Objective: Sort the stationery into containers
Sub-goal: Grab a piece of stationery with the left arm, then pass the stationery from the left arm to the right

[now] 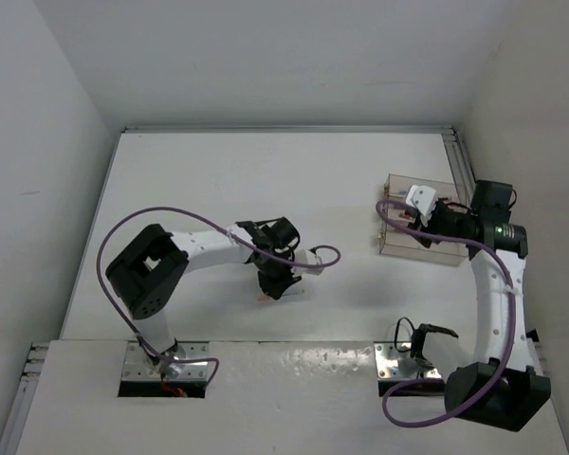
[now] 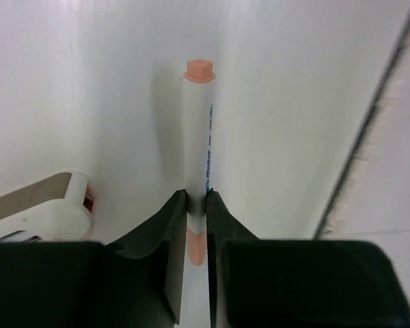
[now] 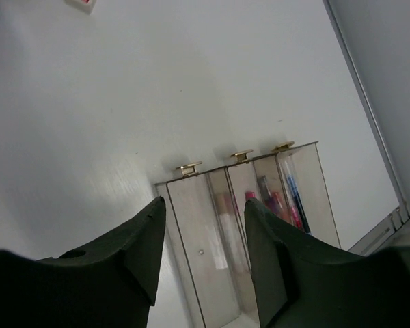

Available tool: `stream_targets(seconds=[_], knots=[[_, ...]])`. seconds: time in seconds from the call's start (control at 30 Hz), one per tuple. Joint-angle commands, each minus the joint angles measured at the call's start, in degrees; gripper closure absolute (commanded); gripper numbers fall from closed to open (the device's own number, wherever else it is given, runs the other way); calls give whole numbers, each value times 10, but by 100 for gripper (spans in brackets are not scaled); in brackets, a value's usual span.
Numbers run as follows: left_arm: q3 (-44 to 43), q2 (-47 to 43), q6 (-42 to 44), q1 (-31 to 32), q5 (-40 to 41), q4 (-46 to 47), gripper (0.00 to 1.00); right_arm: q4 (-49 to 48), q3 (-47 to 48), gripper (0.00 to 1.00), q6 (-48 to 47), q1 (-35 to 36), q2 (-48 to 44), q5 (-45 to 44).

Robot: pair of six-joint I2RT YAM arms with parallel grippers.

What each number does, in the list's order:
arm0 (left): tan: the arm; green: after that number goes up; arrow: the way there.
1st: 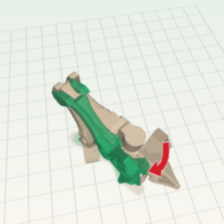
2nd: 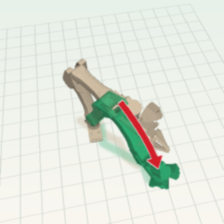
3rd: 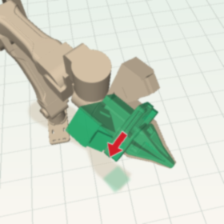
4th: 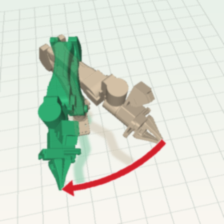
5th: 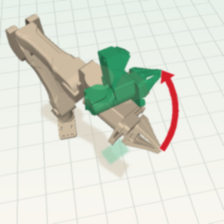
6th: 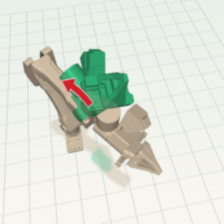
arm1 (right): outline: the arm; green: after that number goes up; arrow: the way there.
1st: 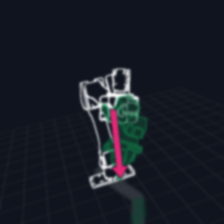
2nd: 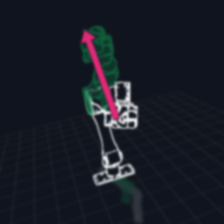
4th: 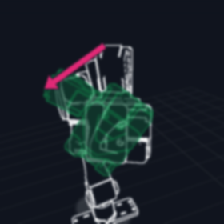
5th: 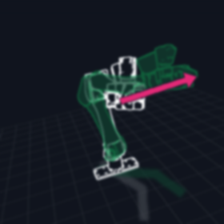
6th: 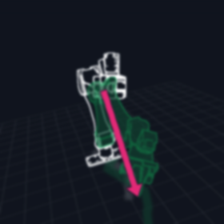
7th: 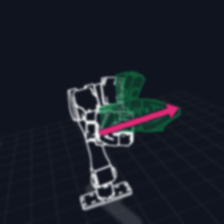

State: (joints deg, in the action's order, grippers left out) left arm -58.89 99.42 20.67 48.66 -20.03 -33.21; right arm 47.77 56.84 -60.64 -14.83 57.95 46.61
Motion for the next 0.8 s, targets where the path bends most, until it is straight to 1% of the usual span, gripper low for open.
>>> stream_targets(seconds=[0.0, 0.03, 0.07, 0.1, 0.13, 0.2, 0.27, 0.3, 0.33, 0.4, 0.43, 0.47, 0.53, 0.57, 0.63, 0.67, 0.77], knots=[[-72, -3, -10, -35, -136, -53, 100, 57, -50, 51, -169, 4, -35, 39], [-89, 2, -11, -44, -162, -63, 100, 61, -59, 52, -191, 5, -41, 42], [-124, 8, -14, -52, -189, -76, 100, 84, -65, 52, -244, 9, -52, 46], [-140, 22, -18, -67, -240, -97, 100, 99, -67, 52, -269, 22, -55, 50], [-157, 29, -21, -74, -264, -108, 100, 122, -69, 52, -306, 32, -59, 55], [-190, 49, -34, -89, -324, -129, 100, 130, -79, 52, -327, 65, -67, 56], [-199, 55, -46, -99, -350, -133, 100, 116, -92, 52, -337, 96, -85, 45], [-199, 59, -53, -109, -368, -129, 100, 101, -108, 52, -341, 130, -90, 28], [-199, 61, -63, -114, -375, -128, 100, 92, -115, 52, -342, 143, -99, 17], [-198, 70, -80, -132, -397, -118, 100, 71, -132, 52, -324, 218, -103, -7], [-197, 73, -101, -136, -402, -115, 100, 42, -135, 52, -291, 246, -102, -38], [-197, 78, -107, -147, -417, -112, 100, 25, -137, 52, -270, 299, -99, -54], [-197, 81, -117, -159, -434, -106, 100, -16, -132, 52, -209, 353, -83, -88], [-197, 81, -118, -170, -453, -103, 100, -26, -127, 52, -193, 401, -73, -125], [-188, 79, -127, -182, -473, -96, 100, -52, -111, 52, -157, 443, -41, -157], [-183, 76, -128, -194, -498, -92, 100, -64, -110, 52, -150, 472, -31, -182], [-152, 62, -146, -212, -540, -64, 100, -134, -135, 52, -136, 513, -12, -219]])
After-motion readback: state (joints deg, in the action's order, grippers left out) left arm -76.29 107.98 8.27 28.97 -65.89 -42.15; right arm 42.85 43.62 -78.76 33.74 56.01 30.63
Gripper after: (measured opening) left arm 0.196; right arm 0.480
